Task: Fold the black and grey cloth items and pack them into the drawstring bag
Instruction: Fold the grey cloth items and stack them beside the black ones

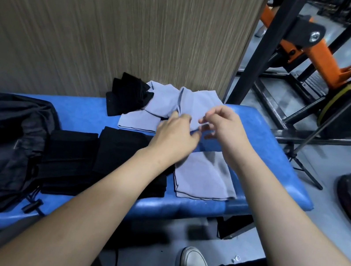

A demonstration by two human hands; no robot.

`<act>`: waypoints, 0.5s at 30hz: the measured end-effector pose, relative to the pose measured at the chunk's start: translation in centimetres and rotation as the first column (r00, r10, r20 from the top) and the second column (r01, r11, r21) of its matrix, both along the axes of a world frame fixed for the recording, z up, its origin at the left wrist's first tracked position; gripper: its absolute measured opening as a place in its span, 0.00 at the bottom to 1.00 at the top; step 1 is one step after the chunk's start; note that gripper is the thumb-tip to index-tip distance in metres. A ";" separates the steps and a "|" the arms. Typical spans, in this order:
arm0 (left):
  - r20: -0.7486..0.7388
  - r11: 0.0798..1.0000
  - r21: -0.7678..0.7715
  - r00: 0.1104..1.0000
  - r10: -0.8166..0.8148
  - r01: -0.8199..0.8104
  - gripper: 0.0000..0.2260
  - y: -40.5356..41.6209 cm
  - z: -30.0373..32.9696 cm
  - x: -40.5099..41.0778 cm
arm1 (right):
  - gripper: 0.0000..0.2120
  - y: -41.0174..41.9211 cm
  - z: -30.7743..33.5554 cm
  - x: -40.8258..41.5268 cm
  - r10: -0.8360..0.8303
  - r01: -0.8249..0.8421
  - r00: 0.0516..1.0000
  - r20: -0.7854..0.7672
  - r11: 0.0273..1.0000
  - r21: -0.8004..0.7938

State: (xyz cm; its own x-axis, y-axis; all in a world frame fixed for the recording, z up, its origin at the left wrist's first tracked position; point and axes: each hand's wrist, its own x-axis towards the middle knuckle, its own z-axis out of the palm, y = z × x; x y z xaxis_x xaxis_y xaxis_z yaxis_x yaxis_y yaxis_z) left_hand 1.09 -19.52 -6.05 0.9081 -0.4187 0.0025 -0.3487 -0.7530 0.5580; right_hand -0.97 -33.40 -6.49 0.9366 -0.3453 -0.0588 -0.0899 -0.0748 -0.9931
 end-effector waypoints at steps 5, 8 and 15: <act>0.004 0.981 -0.173 0.996 0.086 -0.084 0.20 0.9 1.1 0.4 | 0.14 0.7 -1.9 0.3 0.128 -0.171 0.964 -0.233 0.969 -0.175; 0.005 0.964 -0.247 0.994 0.106 -0.102 0.21 0.9 1.7 0.4 | 0.28 1.5 -1.8 0.7 0.180 -0.212 0.968 -0.176 0.960 -0.182; -0.017 0.961 -0.263 0.996 0.082 -0.084 0.22 2.0 2.1 0.7 | 0.36 1.3 -2.5 1.8 0.097 -0.157 0.977 -0.192 0.932 -0.326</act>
